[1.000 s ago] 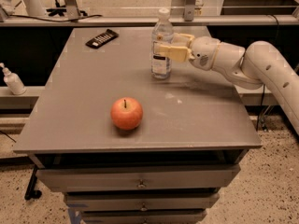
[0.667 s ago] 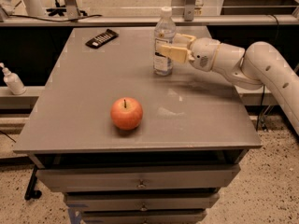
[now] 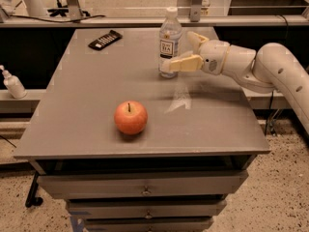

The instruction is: Place blue plastic bottle upright

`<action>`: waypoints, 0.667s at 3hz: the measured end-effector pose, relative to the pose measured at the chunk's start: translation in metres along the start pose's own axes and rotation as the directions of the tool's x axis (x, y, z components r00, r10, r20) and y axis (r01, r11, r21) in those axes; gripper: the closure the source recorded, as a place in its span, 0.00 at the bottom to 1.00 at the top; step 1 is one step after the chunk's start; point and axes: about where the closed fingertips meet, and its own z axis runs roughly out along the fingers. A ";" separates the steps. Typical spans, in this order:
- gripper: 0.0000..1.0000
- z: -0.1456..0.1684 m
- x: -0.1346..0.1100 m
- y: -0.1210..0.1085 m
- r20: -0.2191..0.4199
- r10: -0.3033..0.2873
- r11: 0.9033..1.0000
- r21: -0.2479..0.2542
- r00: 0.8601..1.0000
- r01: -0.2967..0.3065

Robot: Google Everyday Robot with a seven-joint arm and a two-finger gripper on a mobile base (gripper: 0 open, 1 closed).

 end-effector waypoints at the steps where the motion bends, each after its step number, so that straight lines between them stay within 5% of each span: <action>1: 0.00 -0.018 0.002 -0.004 -0.049 -0.040 0.999 0.009 0.998 0.040; 2: 0.00 -0.063 0.009 -0.018 -0.132 -0.083 0.995 0.043 0.988 0.089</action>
Offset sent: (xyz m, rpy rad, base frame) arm -0.0204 -0.1378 -0.0230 -0.2800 -0.0195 -0.1163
